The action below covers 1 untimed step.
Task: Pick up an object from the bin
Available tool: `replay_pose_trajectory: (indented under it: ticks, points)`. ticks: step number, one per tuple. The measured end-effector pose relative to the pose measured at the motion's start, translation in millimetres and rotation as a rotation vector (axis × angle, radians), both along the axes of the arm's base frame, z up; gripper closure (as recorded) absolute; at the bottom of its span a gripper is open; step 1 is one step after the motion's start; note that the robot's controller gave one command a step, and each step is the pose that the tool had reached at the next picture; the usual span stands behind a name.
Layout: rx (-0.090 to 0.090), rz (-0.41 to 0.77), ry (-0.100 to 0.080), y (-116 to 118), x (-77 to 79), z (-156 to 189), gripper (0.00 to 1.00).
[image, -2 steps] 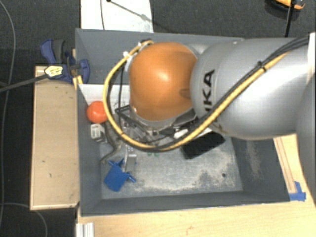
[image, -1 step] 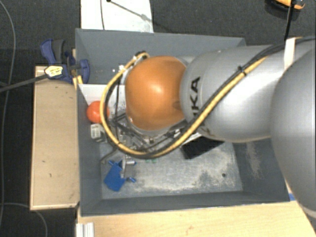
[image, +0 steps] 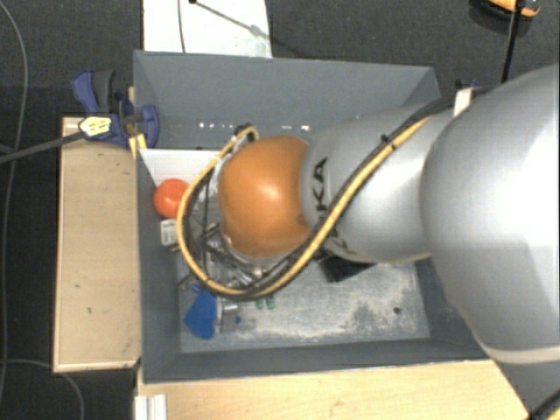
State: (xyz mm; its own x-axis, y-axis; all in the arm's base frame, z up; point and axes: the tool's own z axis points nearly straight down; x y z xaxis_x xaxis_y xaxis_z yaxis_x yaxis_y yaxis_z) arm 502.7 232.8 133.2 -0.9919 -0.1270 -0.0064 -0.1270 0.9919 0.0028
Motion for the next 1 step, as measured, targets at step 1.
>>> replay_pose_trajectory:
  ticks: [1]
  points:
    - [-0.002, 0.139, 0.001, 3.6, 5.2, -39.1, 0.0]
